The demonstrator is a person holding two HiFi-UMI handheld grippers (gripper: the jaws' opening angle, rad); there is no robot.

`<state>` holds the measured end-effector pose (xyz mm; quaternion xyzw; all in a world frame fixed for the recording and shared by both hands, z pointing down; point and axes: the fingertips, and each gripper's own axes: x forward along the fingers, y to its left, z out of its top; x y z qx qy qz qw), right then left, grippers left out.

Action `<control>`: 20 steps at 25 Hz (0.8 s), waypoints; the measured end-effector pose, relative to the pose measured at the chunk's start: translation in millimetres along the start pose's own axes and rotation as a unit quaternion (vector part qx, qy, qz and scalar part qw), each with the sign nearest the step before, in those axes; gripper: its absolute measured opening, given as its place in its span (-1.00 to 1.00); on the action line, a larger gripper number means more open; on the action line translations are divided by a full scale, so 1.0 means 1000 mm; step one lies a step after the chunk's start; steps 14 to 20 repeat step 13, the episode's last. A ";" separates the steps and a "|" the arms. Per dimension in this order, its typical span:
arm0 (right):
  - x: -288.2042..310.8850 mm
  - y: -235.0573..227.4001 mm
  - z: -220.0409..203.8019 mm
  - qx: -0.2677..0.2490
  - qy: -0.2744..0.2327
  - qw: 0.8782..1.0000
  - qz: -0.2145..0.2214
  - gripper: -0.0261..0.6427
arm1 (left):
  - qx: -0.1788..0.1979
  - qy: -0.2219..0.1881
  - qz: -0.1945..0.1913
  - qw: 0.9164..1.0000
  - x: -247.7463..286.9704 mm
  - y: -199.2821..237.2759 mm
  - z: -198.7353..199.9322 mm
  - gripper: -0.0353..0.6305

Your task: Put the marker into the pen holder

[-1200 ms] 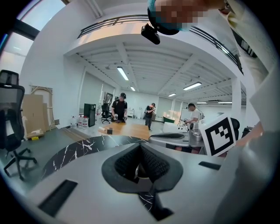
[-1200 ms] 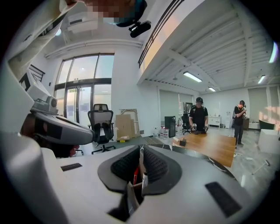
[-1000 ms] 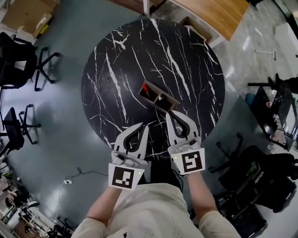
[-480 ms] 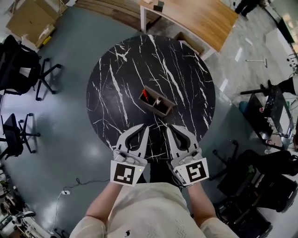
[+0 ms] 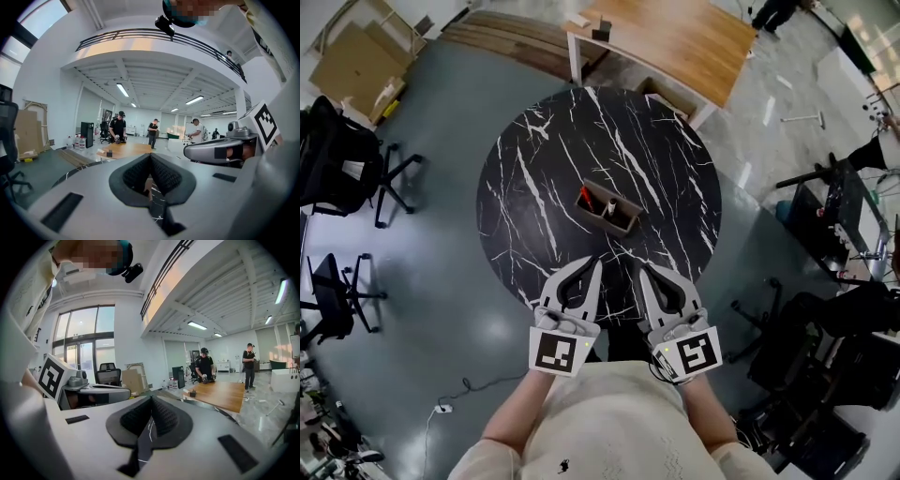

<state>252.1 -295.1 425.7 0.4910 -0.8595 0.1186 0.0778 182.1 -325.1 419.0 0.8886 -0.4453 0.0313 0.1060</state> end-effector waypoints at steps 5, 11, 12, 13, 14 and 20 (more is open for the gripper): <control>-0.002 0.002 0.012 0.007 -0.018 1.000 -0.007 -0.87 | -0.008 -0.004 -0.006 1.000 -0.004 -0.007 0.006 -0.86; -0.009 0.009 0.008 -0.006 -0.001 1.000 -0.007 -0.87 | -0.002 -0.004 -0.011 1.000 -0.008 -0.009 0.007 -0.86; -0.010 0.010 0.008 -0.006 -0.001 1.000 -0.008 -0.87 | -0.002 -0.005 -0.012 1.000 -0.009 -0.009 0.008 -0.86; -0.011 0.012 0.009 -0.005 -0.001 1.000 -0.009 -0.87 | -0.002 -0.006 -0.013 1.000 -0.010 -0.010 0.009 -0.86; -0.011 0.012 0.009 -0.005 -0.001 1.000 -0.009 -0.87 | -0.002 -0.006 -0.013 1.000 -0.010 -0.010 0.009 -0.86; -0.011 0.012 0.009 -0.005 -0.001 1.000 -0.009 -0.87 | -0.002 -0.006 -0.013 1.000 -0.010 -0.010 0.009 -0.86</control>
